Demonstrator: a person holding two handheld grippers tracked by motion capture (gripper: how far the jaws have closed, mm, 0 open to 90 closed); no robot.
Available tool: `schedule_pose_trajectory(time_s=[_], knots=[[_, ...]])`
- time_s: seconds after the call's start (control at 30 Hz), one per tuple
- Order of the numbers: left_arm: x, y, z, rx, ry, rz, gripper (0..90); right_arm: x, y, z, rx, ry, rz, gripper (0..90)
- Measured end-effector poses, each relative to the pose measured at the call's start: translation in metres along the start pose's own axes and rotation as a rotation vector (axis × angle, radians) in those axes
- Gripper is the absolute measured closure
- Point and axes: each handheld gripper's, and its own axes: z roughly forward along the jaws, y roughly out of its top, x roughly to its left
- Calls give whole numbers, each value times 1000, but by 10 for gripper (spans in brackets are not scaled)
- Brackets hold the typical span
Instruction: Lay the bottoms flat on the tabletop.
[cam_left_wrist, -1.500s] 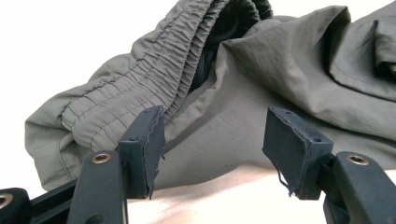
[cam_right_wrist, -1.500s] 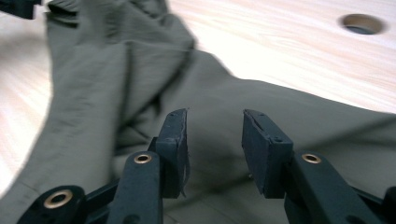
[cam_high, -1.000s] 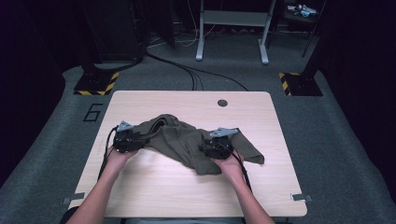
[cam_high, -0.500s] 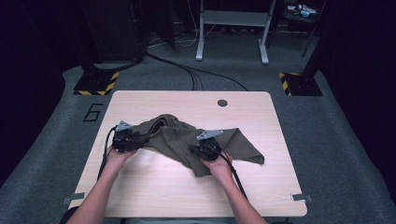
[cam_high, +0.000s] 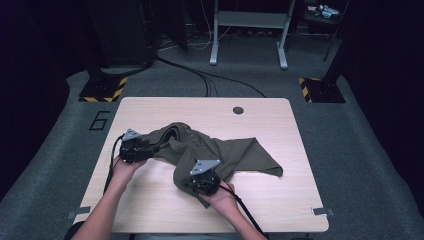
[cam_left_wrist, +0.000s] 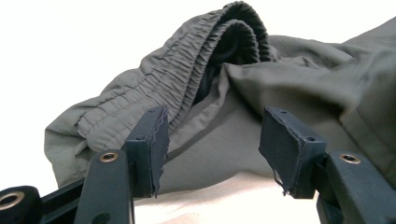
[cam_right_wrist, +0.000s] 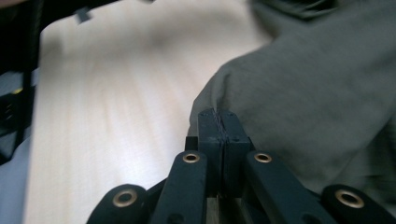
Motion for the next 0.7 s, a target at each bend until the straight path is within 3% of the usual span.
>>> schedule_pose_trajectory(time_s=[0.2, 0.3, 0.37, 0.43, 0.5, 0.57, 0.7], knots=[[-3, 1, -7, -2, -9, 3, 417, 21, -12, 15, 56, 85, -11, 889], [-2, 1, -8, -22, -3, -9, 417, 31, -15, 20, 84, 124, -45, 889], [-2, -1, -6, -5, -14, -16, 412, 36, -15, 21, 93, 128, -63, 882], [-3, -3, -3, 6, -23, -12, 412, 35, -15, 20, 89, 125, -65, 863], [-3, -5, 1, 37, -27, -2, 404, 28, -10, 12, 43, 93, -39, 705], [-5, -6, 5, 40, -33, -18, 400, 24, -8, 8, 30, 79, -37, 687], [-16, -8, 10, 41, -52, -5, 377, 4, -1, -8, -39, -9, -28, 617]])
